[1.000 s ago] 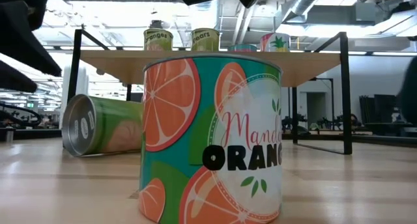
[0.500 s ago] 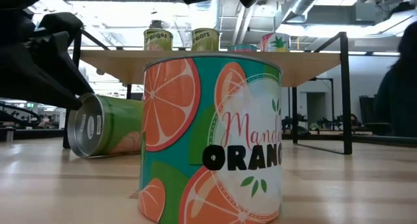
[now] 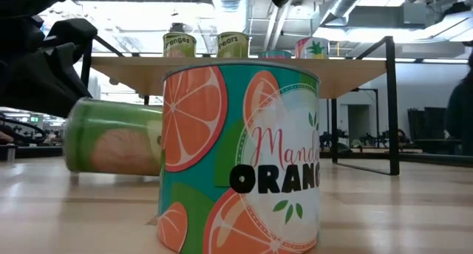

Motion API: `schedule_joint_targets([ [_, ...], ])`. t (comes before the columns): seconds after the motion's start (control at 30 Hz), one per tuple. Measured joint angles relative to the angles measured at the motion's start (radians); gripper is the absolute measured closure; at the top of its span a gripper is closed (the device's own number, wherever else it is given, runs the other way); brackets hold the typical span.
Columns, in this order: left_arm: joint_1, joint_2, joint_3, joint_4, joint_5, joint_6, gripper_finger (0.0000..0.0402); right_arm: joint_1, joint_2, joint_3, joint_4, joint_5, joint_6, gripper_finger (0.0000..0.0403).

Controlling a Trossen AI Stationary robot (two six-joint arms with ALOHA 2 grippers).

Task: Pick and place cans onto a shelf
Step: Put the canned orange on the shelf aligned with the other canned orange

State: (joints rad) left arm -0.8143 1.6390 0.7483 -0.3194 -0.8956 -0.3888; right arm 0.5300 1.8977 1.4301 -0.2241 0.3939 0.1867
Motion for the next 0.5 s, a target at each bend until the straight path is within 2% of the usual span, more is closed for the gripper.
schedule_joint_targets([
  [0.13, -0.014, 0.000, 0.000, 0.001, -0.043, 0.013, 0.0401, 0.017, 0.000, 0.000, -0.012, 0.012, 0.015, 0.0395],
  [0.27, -0.042, -0.001, 0.000, 0.001, -0.108, 0.003, 0.0401, 0.064, -0.003, -0.057, 0.045, 0.159, 0.072, 0.0398],
  [0.37, -0.059, -0.002, 0.000, 0.006, -0.151, -0.014, 0.0401, 0.100, -0.002, -0.160, 0.214, 0.206, 0.121, 0.0399],
  [0.5, -0.067, -0.002, 0.000, 0.018, -0.161, -0.036, 0.0401, 0.114, 0.001, -0.316, 0.625, 0.201, 0.163, 0.0397],
])
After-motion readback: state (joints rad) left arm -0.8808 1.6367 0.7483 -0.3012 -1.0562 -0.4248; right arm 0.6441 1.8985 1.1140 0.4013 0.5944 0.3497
